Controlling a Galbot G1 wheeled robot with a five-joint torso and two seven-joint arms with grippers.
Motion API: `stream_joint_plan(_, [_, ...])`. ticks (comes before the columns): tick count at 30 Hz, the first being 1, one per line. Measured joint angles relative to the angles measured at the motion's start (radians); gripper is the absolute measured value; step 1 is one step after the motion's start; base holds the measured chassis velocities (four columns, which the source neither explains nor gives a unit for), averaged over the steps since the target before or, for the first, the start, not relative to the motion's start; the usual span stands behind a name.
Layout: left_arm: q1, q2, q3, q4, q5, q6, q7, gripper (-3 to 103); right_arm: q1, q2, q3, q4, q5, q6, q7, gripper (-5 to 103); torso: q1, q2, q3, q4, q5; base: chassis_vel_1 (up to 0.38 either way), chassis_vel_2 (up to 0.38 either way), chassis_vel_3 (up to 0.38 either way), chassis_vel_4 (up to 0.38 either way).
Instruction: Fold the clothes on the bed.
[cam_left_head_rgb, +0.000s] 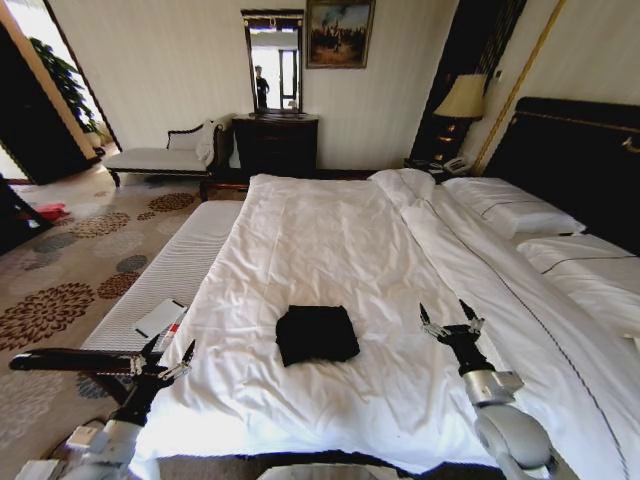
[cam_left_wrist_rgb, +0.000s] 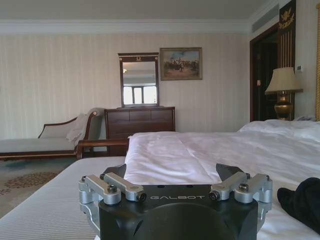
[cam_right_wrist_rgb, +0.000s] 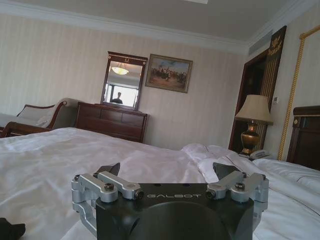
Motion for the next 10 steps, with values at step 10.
stream_joint_plan(10, [0.0,0.0,0.0,0.0,0.0,0.0,0.0,100,0.002,-0.001,-0.003,-0.001,0.001,-0.001,-0.003,100,0.0,0.0,0.0,0.0001,0.0,0.0,0.0,0.0,0.0])
